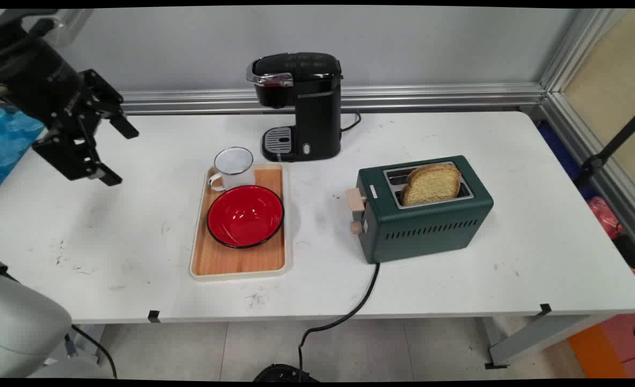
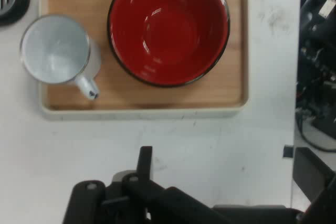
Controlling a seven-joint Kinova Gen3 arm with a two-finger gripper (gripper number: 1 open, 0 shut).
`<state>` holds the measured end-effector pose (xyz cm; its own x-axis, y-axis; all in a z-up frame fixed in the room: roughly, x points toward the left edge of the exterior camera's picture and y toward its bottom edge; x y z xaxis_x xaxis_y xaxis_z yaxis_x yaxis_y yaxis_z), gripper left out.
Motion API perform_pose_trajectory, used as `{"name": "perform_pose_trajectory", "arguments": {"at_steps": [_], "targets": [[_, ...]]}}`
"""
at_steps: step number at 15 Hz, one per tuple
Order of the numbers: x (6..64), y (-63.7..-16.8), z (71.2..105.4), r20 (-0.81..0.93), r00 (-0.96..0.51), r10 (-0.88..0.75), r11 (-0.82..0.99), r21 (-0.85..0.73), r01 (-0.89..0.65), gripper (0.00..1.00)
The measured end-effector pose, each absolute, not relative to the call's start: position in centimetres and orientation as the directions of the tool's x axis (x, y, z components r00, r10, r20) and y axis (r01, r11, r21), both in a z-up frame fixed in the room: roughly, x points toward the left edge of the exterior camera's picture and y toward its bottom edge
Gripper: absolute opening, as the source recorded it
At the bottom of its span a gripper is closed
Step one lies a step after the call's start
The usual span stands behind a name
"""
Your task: Press the toaster switch
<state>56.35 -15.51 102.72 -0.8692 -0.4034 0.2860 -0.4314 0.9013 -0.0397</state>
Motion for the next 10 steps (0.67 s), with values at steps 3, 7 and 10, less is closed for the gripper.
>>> {"name": "perform_pose_trajectory", "arguments": {"at_steps": [3,7,10], "targets": [[54.6,-16.4,102.3,0.343,-0.837,-0.425,0.89,-0.008,-0.455,1.0],[50.9,-19.0,101.5,0.419,-0.784,-0.458,0.871,0.036,-0.49,1.0],[47.7,-21.1,100.7,0.456,-0.754,-0.472,0.862,0.06,-0.503,1.0]]}}
